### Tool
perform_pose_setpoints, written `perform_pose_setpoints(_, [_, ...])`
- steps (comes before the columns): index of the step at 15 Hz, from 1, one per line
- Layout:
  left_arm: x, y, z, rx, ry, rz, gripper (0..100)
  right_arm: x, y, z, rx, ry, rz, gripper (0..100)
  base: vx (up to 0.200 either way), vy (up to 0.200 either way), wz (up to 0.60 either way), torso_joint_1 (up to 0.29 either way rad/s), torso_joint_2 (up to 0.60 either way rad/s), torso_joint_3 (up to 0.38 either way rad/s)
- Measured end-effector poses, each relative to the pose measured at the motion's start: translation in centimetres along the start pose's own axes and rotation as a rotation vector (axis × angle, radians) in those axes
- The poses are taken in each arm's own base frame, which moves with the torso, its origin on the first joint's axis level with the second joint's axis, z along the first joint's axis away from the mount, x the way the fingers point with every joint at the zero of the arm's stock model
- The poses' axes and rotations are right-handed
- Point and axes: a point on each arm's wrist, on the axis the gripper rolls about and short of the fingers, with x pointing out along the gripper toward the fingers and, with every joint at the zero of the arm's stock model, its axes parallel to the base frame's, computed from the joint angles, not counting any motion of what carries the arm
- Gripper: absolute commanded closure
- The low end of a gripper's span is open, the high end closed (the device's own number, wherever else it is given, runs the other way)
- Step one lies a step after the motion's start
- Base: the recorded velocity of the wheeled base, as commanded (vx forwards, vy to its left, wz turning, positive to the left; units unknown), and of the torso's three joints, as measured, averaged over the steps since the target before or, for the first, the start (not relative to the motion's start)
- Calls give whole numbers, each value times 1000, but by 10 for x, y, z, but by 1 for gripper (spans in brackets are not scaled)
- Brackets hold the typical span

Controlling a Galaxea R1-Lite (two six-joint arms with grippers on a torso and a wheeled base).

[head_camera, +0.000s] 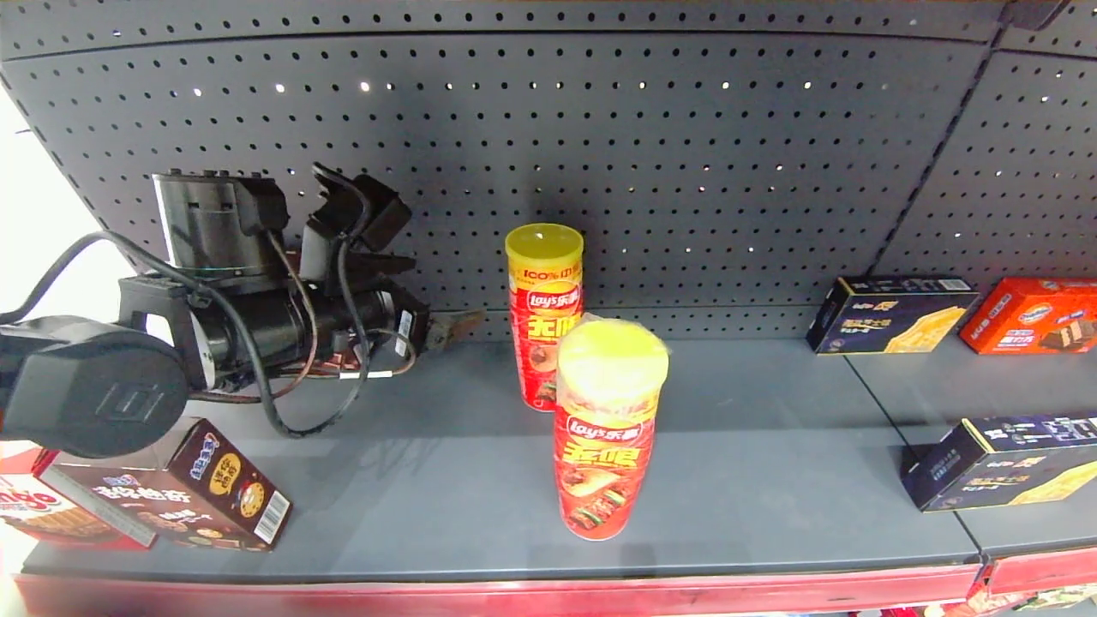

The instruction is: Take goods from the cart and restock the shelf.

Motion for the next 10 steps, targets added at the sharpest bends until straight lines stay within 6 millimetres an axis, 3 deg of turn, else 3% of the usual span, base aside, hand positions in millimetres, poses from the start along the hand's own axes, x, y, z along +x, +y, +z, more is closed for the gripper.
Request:
perform_pose_setpoints(3, [-7, -9, 6, 36, 82, 207, 0, 0, 0, 0, 0, 0, 1, 0, 0, 0, 0, 0, 0, 0])
perform_pose_setpoints(7, [3, -26, 6, 52, 103, 222, 0, 0, 0, 0, 0, 0, 0, 0, 0, 0, 0, 0, 0, 0])
perform_pose_setpoints(10, [19, -29, 0, 52, 105, 225, 0, 0, 0, 0, 0, 0, 0, 0, 0, 0, 0, 0, 0, 0])
